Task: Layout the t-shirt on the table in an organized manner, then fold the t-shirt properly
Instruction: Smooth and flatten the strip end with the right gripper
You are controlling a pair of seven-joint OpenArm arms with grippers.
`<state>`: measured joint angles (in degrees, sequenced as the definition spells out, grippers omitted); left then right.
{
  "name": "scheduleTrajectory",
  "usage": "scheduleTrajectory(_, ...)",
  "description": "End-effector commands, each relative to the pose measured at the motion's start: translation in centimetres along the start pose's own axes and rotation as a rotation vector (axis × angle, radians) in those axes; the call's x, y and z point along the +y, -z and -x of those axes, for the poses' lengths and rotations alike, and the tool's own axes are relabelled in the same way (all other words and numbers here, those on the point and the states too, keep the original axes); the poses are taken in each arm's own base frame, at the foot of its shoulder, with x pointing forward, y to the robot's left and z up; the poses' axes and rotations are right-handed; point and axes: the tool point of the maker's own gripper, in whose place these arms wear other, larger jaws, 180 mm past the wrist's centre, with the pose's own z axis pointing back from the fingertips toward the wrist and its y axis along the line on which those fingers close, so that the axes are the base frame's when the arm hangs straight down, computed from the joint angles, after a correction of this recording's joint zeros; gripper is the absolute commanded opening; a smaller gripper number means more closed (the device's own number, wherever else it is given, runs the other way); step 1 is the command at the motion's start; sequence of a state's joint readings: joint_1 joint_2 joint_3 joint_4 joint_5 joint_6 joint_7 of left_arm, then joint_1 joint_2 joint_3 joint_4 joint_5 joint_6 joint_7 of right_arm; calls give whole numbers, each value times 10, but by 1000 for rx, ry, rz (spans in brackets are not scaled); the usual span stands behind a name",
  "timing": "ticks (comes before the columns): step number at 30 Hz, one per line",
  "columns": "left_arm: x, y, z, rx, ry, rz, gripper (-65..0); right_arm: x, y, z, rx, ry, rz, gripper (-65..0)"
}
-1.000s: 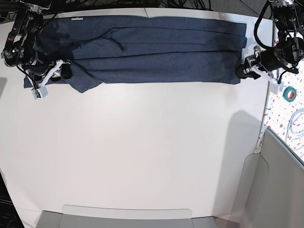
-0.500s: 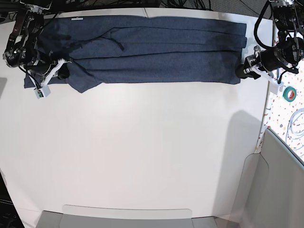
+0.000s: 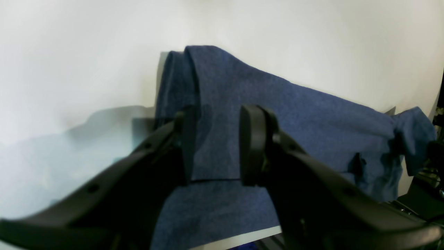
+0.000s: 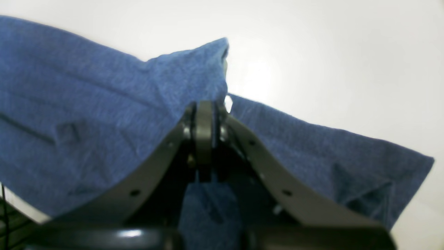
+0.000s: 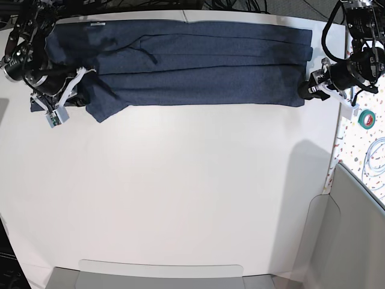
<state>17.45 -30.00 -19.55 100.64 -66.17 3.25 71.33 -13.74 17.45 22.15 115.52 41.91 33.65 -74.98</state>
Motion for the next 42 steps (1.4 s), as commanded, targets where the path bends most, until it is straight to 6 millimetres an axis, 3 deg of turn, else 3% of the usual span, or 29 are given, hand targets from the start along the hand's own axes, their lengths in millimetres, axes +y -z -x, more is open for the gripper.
scheduleTrajectory(1,-4,-5,-10,-29,20,9,-439,-1,-4,-5,-9,-24,6,-650)
scheduleTrajectory(4,-5,-4,-9,-28,15,15,-439,7,-3,0,10,-19,-26,-650)
scheduleTrajectory(14,-11,3,-1,-25,-12,41,-439,93,18,2,29,-92,-324,-650)
scheduleTrajectory(18,-11,3,-1,-25,-13,41,-439,114,22,6,55,-131,-387,-650)
scheduleTrajectory(30,-11,4,0,-24,-17,44,-439,97,15,21,120,-179,-358,-650)
scheduleTrajectory(42,-11,4,0,-24,-17,44,-439,87,2,23,146,-217,-392,-650)
